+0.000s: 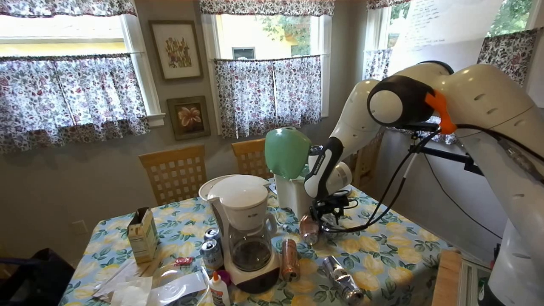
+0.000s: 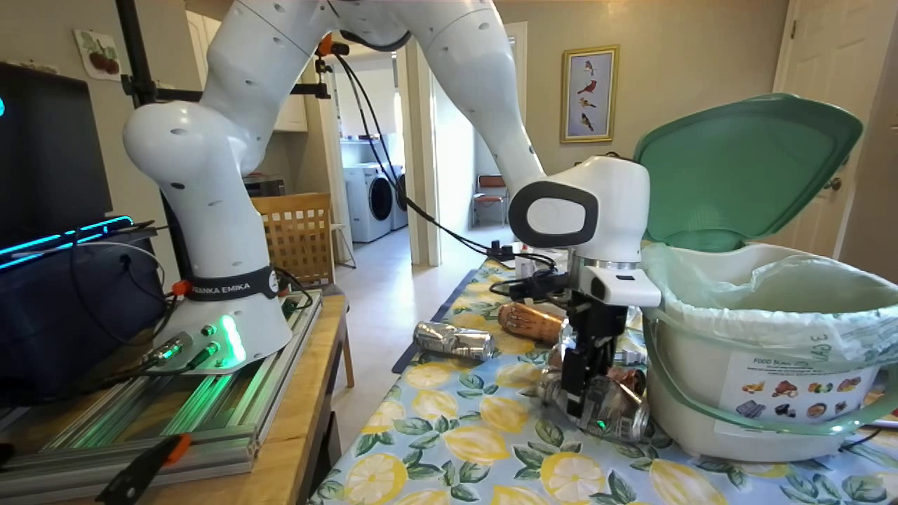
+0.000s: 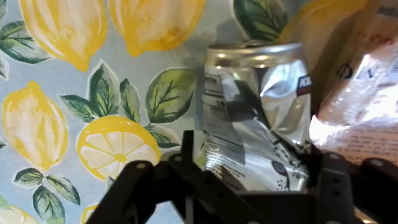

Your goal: Throw two cans into the bin

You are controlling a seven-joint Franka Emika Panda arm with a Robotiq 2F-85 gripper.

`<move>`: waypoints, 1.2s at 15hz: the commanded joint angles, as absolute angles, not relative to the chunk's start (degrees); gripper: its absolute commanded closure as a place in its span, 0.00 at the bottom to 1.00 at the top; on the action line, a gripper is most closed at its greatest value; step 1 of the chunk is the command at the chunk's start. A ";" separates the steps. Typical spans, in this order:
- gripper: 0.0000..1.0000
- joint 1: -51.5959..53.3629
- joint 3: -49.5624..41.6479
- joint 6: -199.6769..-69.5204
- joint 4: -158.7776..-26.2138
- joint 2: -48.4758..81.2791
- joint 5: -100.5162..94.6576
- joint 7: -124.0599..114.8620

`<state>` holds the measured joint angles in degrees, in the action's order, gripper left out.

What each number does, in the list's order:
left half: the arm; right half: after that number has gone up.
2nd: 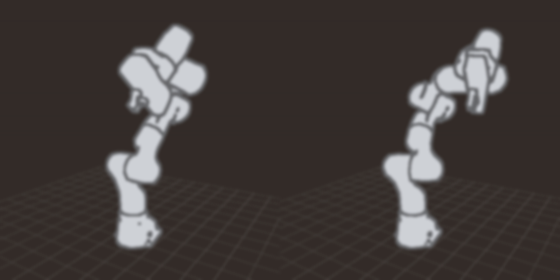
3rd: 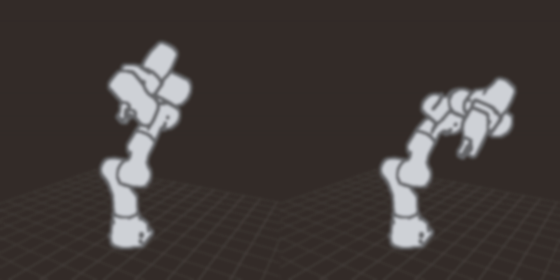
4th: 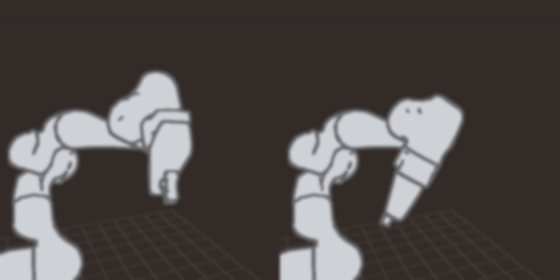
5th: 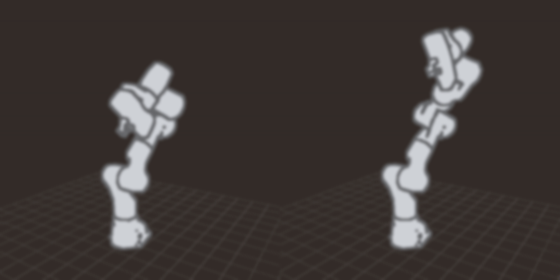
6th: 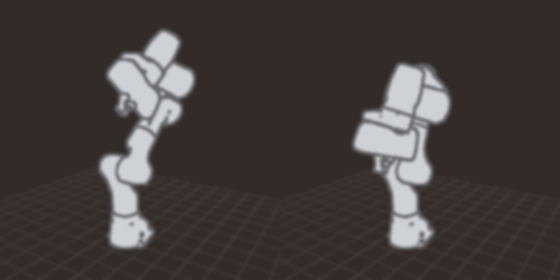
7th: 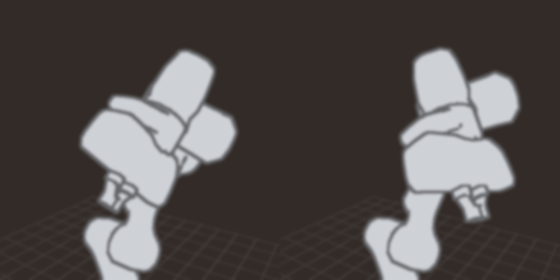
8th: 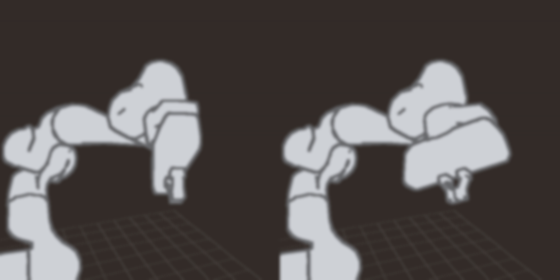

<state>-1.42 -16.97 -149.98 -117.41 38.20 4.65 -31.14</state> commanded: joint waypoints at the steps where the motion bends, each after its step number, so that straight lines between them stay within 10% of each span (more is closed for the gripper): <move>1: 0.00 0.62 -17.82 -149.74 -118.04 35.86 3.88 -31.91; 18: 0.00 0.17 -14.24 -151.91 -115.41 35.79 4.21 -27.01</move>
